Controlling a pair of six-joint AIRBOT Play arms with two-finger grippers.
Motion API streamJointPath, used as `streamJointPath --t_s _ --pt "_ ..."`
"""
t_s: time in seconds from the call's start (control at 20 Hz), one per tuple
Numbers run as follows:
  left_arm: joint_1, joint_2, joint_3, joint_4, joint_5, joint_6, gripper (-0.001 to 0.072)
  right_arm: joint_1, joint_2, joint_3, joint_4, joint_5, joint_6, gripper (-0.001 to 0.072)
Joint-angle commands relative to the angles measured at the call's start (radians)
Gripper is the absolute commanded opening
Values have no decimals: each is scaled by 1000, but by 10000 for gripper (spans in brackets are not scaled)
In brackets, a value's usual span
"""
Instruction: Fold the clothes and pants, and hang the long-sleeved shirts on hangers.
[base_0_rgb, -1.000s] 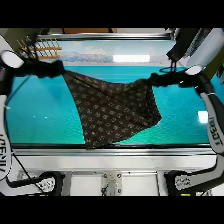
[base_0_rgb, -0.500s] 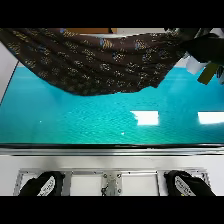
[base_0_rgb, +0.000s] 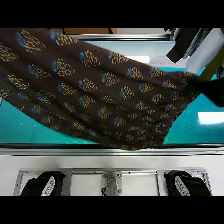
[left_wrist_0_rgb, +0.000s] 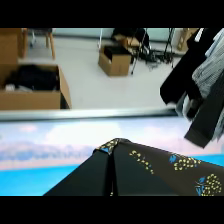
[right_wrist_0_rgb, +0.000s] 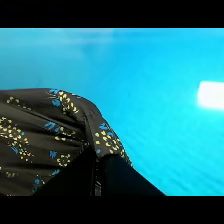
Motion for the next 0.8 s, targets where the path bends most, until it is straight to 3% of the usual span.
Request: streamJointPath --t_s 0.0,0.2,0.3,0.4,0.45,0.5,0.55,0.6,0.75 --pt "-10 -95 -162 -10 23 -11 3 1 -2 -151 -55 55 79 12" --pt "-126 -399 -248 -9 229 63 3 1 -129 -355 -55 -176 56 12" --pt "-182 -587 -167 -7 301 83 3 1 -263 -353 -46 -338 34 12" --pt "-210 -781 -18 -10 291 81 4 0 -406 -315 -43 -527 18 14" --pt "-214 -872 70 -10 264 67 113 -3 -480 -274 -35 -596 18 86" --pt "-214 -942 150 -9 227 39 479 -8 -542 -225 -29 -636 18 346" --pt "-206 -997 221 -9 184 -2 649 -18 -596 -167 -25 -645 18 615" --pt "-190 -1028 270 -9 139 -28 622 -31 -632 -114 -21 -637 18 648" --pt "-107 -1011 259 -1 31 -48 622 -83 -613 -72 -26 -628 -16 646"
